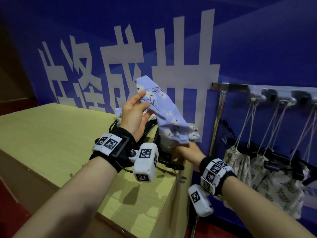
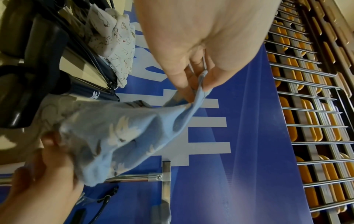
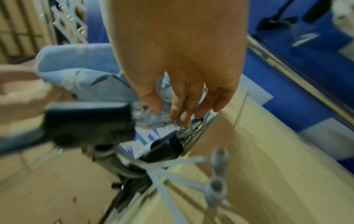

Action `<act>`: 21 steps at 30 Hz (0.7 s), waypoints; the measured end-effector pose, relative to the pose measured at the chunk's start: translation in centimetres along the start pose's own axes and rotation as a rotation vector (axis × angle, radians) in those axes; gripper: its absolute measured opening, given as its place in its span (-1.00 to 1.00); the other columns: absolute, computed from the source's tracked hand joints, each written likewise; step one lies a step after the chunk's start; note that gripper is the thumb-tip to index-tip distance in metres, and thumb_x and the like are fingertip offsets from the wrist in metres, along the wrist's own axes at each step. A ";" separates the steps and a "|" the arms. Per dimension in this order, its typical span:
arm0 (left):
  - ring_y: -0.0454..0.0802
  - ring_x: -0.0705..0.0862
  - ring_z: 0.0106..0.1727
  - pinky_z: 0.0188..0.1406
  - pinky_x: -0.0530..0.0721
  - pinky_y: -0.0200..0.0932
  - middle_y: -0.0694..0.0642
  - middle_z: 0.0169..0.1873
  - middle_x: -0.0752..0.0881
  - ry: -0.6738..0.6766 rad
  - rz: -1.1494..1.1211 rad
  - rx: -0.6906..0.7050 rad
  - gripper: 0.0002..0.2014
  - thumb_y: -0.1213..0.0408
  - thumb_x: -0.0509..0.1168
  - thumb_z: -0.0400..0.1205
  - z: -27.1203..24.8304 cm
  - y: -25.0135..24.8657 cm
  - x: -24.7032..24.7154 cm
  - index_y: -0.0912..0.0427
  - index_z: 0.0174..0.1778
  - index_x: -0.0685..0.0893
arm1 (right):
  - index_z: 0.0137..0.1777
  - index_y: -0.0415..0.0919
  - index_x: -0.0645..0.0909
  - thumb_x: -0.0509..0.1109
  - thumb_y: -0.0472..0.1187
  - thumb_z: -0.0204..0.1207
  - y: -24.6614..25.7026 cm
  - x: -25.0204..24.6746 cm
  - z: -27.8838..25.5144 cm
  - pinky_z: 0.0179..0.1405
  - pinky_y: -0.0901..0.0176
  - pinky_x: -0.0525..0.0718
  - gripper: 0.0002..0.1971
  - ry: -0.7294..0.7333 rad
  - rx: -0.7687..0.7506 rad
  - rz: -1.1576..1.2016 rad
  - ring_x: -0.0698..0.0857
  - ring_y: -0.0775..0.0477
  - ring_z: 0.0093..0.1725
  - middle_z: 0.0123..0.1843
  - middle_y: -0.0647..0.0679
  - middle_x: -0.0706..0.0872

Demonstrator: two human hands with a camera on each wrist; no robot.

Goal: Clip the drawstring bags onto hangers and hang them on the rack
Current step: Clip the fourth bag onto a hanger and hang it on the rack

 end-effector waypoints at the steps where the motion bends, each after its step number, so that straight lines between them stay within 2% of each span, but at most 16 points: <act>1: 0.02 0.73 0.05 0.06 0.75 -0.15 0.23 0.11 0.72 0.010 -0.002 -0.002 -0.59 0.64 0.16 0.62 -0.1 0.0 0.1 0.27 0.36 0.56 | 0.04 -0.33 0.66 0.21 -0.44 0.57 -0.3 -0.7 -0.1 -0.35 0.22 0.60 -0.80 -0.054 0.046 0.146 0.61 -0.03 -0.32 -0.24 -0.14 0.74; 3: 0.03 0.73 0.05 0.09 0.73 -0.12 0.23 0.10 0.73 0.022 -0.009 -0.004 -0.59 0.65 0.16 0.62 -0.4 -0.1 0.3 0.26 0.35 0.57 | 0.13 -0.31 0.59 0.07 -0.50 0.51 -0.8 -2.1 -0.8 -0.34 0.22 0.41 -0.67 -0.130 0.164 0.475 0.56 0.00 -0.29 -0.20 -0.09 0.69; 4: 0.03 0.73 0.03 0.10 0.73 -0.10 0.23 0.07 0.73 0.020 -0.017 -0.005 -0.59 0.65 0.15 0.61 -0.6 -0.1 0.4 0.26 0.34 0.58 | 0.02 -0.34 0.58 0.03 -0.53 0.40 -1.0 -3.0 -1.2 -0.28 0.18 0.43 -0.66 -0.154 0.204 0.664 0.57 -0.05 -0.27 -0.23 -0.12 0.67; 5: 0.03 0.73 0.01 0.08 0.73 -0.09 0.23 0.04 0.73 0.010 -0.014 -0.008 -0.60 0.66 0.15 0.60 -0.8 0.0 0.4 0.26 0.30 0.59 | -0.20 -0.34 0.57 0.02 -0.51 0.32 -0.7 -3.8 -1.8 -0.19 0.09 0.50 -0.72 -0.162 0.196 0.849 0.57 -0.11 -0.28 -0.33 -0.15 0.64; 6: 0.04 0.73 -0.02 0.06 0.73 -0.08 0.24 0.05 0.73 -0.007 0.005 -0.022 -0.62 0.67 0.14 0.59 -1.1 0.4 0.4 0.25 0.23 0.61 | -0.38 -0.32 0.55 0.02 -0.46 0.36 -0.6 -4.6 -2.1 -0.08 -0.03 0.58 -0.72 -0.161 0.175 0.974 0.59 -0.16 -0.30 -0.41 -0.16 0.63; 7: 0.05 0.72 -0.02 0.03 0.73 -0.08 0.26 0.10 0.71 -0.017 0.076 -0.039 -0.64 0.66 0.15 0.58 -1.4 1.1 0.3 0.22 0.18 0.62 | -0.44 -0.31 0.60 0.02 -0.36 0.50 0.1 -5.4 -2.9 0.04 -0.08 0.64 -0.61 -0.127 0.113 1.065 0.66 -0.19 -0.27 -0.41 -0.17 0.68; 8: 0.06 0.69 0.01 0.03 0.71 -0.06 0.26 0.18 0.68 -0.024 0.231 -0.048 -0.67 0.61 0.17 0.58 -1.7 2.1 -0.2 0.18 0.15 0.61 | -0.39 -0.30 0.69 0.03 -0.22 0.63 0.8 -5.9 -3.4 0.04 -0.01 0.72 -0.52 -0.104 0.076 1.075 0.75 -0.19 -0.25 -0.34 -0.18 0.76; 10: 0.10 0.54 0.21 0.22 0.56 0.04 0.17 0.34 0.55 -0.087 0.800 0.008 -0.71 0.38 0.28 0.58 -2.6 3.5 -3.0 0.09 0.21 0.52 | -0.19 -0.29 0.69 0.07 -0.10 0.72 1.7 -6.0 -3.5 -0.36 0.16 0.78 -0.56 -0.057 0.102 1.008 0.81 -0.12 -0.36 -0.34 -0.17 0.81; 12: 0.19 0.24 0.53 0.48 0.24 0.24 0.10 0.54 0.29 -0.397 1.357 0.141 -0.48 0.10 0.31 0.56 -3.3 3.1 -9.1 0.00 0.44 0.35 | -0.15 -0.30 0.60 0.10 -0.22 0.72 1.7 -5.4 -3.1 -0.61 0.25 0.68 -0.69 -0.104 0.122 0.911 0.78 -0.04 -0.51 -0.46 -0.15 0.78; 13: 0.27 0.01 0.64 0.54 0.05 0.37 0.09 0.65 0.07 -0.523 1.480 0.088 -0.35 0.02 0.28 0.57 -3.9 2.4 -12.7 -0.06 0.56 0.20 | -0.16 -0.29 0.58 0.11 -0.27 0.72 1.5 -5.0 -3.1 -0.64 0.28 0.66 -0.72 -0.139 0.137 0.867 0.76 -0.02 -0.54 -0.50 -0.14 0.77; 14: 0.34 -0.20 0.66 0.55 -0.09 0.46 0.06 0.69 -0.15 -0.617 1.494 -0.044 -0.27 -0.06 0.22 0.59 -4.1 1.7 -16.4 -0.13 0.64 0.02 | -0.13 -0.29 0.58 0.13 -0.29 0.71 0.9 -4.8 -2.5 -0.62 0.28 0.66 -0.75 -0.158 0.148 0.820 0.76 -0.02 -0.53 -0.49 -0.14 0.77; 15: 0.39 -0.33 0.64 0.54 -0.17 0.50 0.06 0.68 -0.28 -0.655 1.464 -0.236 -0.23 -0.14 0.16 0.60 -4.1 1.3 -19.6 -0.15 0.67 -0.10 | -0.08 -0.30 0.59 0.14 -0.29 0.71 0.7 -4.3 -2.5 -0.57 0.24 0.70 -0.78 -0.141 0.155 0.804 0.78 -0.04 -0.48 -0.43 -0.16 0.79; 17: 0.47 -0.37 0.60 0.54 -0.19 0.52 0.10 0.68 -0.28 -0.583 1.498 -0.594 -0.19 -0.33 0.00 0.58 -3.3 2.0 -23.5 -0.08 0.69 -0.10 | 0.06 -0.34 0.62 0.16 -0.26 0.70 -0.2 -3.6 -2.2 -0.46 0.14 0.77 -0.78 -0.111 0.193 0.754 0.82 -0.11 -0.36 -0.29 -0.22 0.83; 18: 0.50 -0.36 0.60 0.54 -0.19 0.52 0.10 0.69 -0.24 -0.518 1.543 -0.702 -0.15 -0.40 -0.07 0.55 -2.7 2.6 -24.2 -0.03 0.69 -0.06 | 0.08 -0.35 0.63 0.17 -0.26 0.69 -0.4 -3.3 -2.0 -0.42 0.11 0.79 -0.77 -0.091 0.205 0.728 0.82 -0.13 -0.34 -0.25 -0.23 0.83; 19: 0.50 -0.34 0.61 0.54 -0.18 0.52 0.10 0.69 -0.21 -0.477 1.578 -0.765 -0.11 -0.44 -0.12 0.52 -2.4 2.9 -24.1 0.00 0.69 -0.06 | 0.09 -0.36 0.64 0.18 -0.25 0.69 -0.4 -2.9 -2.1 -0.38 0.10 0.79 -0.77 -0.075 0.218 0.707 0.82 -0.14 -0.32 -0.24 -0.23 0.83; 21: 0.49 -0.32 0.61 0.55 -0.19 0.50 0.11 0.69 -0.21 -0.461 1.625 -0.779 -0.08 -0.46 -0.14 0.51 -2.1 3.2 -23.8 0.01 0.69 -0.13 | 0.06 -0.35 0.66 0.21 -0.25 0.66 -0.4 -2.6 -2.1 -0.30 0.06 0.76 -0.77 -0.073 0.220 0.646 0.80 -0.16 -0.31 -0.24 -0.23 0.82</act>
Point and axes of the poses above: each hand's wrist, its own z-axis towards the middle knuckle, its own x-axis out of the palm, y = z × x, the point moved 2 cm from there along z, towards the middle knuckle
